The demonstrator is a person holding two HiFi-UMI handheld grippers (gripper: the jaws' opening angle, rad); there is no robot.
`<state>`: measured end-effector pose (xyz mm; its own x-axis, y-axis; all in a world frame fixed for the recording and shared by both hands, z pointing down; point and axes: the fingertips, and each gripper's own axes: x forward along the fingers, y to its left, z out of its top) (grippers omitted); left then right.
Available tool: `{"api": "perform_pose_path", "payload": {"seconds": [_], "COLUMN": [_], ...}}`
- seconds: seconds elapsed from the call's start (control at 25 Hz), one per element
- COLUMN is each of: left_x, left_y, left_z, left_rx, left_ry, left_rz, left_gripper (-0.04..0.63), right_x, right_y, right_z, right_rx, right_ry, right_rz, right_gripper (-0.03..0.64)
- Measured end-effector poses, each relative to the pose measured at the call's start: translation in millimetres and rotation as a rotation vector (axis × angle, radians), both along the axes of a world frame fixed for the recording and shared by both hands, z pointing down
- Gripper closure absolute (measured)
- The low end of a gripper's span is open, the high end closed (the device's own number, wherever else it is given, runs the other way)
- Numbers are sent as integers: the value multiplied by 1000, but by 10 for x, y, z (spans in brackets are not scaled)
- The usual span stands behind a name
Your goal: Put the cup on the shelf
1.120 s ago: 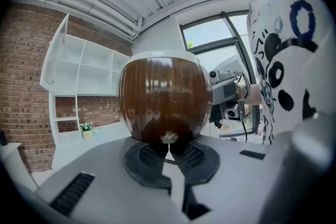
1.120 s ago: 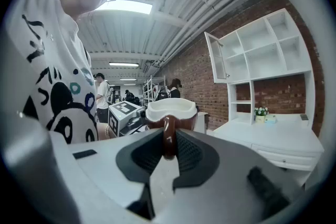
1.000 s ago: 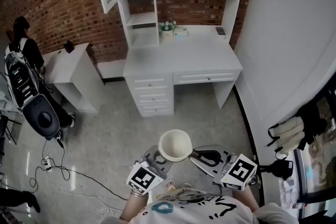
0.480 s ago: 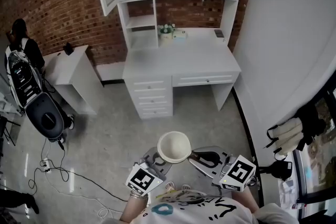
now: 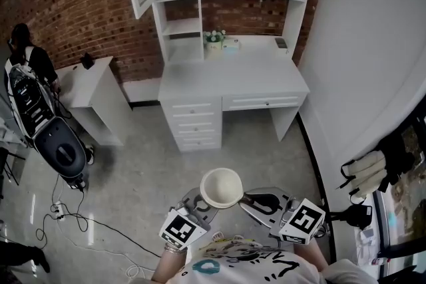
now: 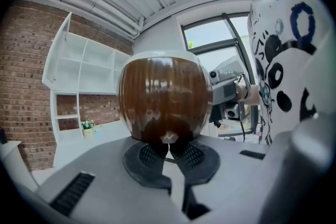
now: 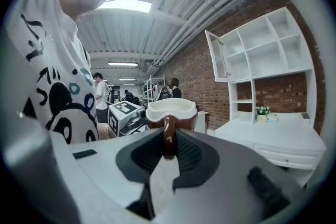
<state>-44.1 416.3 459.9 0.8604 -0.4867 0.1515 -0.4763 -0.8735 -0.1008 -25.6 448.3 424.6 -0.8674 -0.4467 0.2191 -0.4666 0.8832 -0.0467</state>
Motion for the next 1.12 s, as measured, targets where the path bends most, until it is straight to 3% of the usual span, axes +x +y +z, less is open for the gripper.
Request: {"api": "perform_pose_path", "payload": {"seconds": [0.44,0.76,1.12], "left_x": [-231,-136,0], "left_y": [-124,-301,-868], "left_z": [138,185,160], "left_rx": [-26,-31,-30], "left_ry": [-2,-15,-22], "left_rz": [12,-6,-36], "left_gripper": [578,578,578], "right_x": [-240,-132,13], "right_y": [-121,-309,-879], "right_z": [129,179,151], "right_rx": [-22,-30,-23], "right_ry": [8,-8,-14], "right_rz": [25,-1,-35], "right_gripper": [555,555,555]}}
